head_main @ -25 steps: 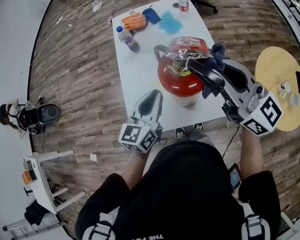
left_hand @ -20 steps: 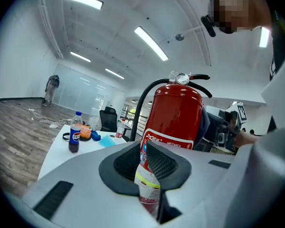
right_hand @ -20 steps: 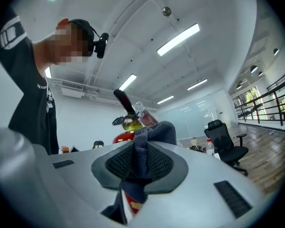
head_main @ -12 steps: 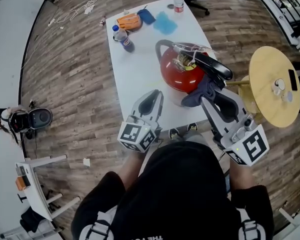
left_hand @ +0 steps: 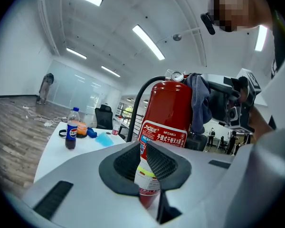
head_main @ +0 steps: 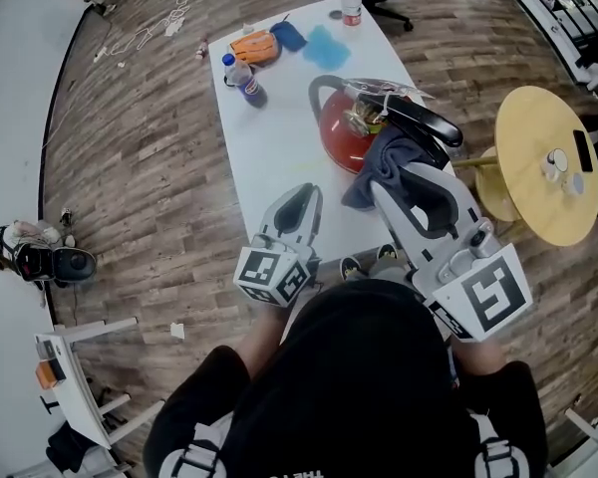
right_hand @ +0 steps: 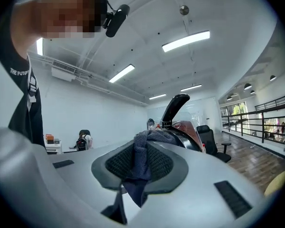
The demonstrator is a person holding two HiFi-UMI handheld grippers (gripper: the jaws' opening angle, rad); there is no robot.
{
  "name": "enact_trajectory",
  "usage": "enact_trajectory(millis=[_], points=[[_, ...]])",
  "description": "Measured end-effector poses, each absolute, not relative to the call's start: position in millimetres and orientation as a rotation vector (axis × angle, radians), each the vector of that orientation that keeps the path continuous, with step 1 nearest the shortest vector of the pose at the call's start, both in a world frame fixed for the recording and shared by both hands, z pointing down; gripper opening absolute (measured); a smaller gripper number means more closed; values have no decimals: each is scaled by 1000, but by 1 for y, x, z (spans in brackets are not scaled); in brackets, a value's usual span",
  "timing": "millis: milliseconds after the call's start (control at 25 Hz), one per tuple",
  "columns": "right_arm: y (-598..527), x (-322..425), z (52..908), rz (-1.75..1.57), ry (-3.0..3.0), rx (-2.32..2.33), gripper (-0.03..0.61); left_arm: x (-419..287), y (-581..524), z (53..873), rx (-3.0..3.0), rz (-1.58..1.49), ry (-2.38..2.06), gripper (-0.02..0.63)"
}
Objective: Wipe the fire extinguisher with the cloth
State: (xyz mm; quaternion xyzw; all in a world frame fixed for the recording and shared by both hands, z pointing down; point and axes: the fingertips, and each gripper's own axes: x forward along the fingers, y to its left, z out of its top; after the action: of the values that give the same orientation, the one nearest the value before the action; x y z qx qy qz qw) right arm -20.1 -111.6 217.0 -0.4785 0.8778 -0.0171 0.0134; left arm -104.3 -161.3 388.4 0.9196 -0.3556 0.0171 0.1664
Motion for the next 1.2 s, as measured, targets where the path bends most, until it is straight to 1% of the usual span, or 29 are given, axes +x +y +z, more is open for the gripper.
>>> enact_trajectory(millis=[120,280,320,400,560,760,920,1200], points=[[-106,-2,229,-98,2724,-1551,74,-100,-158,388,2623,45,-993,58],[-111,66,276,-282,2575,-1809,74,-98,-158,387,2626,39,-984,58],[-108,77,278,-304,2536,-1808,74,-98,-158,387,2625,39,-984,58],[-93,85,254,-250,2480,-1706,74,-100,-157,387,2624,37,-986,58],[-66,72,182,53,2497,-1571,74,-102,-160,388,2614,32,-991,58],[-103,37,183,-53,2683,-1596,74,-99,-159,385,2620,10,-978,58],[-110,17,175,35,2756,-1670,74,-105,-158,383,2601,-7,-995,58],[-121,14,183,10,2814,-1715,75,-104,-158,389,2590,16,-996,58]])
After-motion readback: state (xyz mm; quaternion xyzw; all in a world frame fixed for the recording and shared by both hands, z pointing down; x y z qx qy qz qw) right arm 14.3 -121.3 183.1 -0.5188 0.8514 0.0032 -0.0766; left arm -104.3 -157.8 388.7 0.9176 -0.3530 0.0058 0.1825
